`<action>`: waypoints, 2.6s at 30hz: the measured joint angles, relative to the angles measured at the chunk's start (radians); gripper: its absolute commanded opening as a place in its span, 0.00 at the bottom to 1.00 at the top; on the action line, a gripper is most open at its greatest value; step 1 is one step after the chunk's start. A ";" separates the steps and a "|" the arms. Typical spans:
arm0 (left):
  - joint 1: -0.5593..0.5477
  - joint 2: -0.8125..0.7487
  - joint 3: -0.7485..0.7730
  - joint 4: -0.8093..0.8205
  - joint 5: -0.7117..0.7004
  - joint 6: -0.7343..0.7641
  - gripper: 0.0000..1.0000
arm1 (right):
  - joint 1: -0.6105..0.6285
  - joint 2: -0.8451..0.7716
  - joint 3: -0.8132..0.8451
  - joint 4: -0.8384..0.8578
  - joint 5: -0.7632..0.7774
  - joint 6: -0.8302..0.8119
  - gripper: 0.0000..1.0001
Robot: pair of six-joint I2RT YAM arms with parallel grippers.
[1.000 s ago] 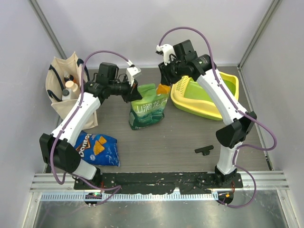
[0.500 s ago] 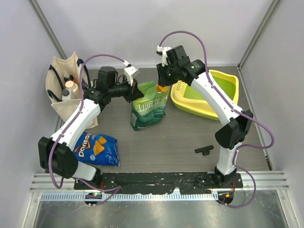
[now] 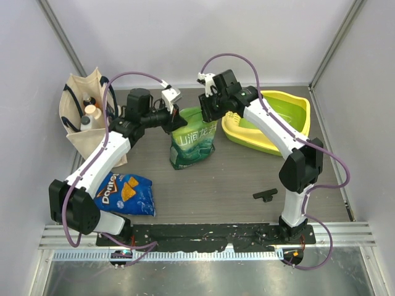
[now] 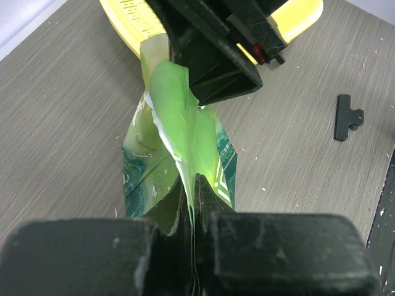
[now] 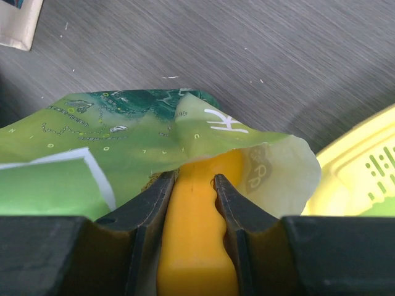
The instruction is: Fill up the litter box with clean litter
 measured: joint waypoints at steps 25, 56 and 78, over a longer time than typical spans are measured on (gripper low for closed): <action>-0.010 -0.001 0.003 -0.037 0.000 0.088 0.00 | -0.129 0.104 -0.102 0.164 -0.417 0.160 0.01; -0.013 0.001 0.135 -0.305 -0.029 0.490 0.00 | -0.374 0.088 -0.373 0.660 -0.877 0.818 0.01; -0.043 -0.049 0.005 -0.102 -0.061 0.669 0.00 | -0.476 0.026 -0.446 0.915 -0.978 1.057 0.01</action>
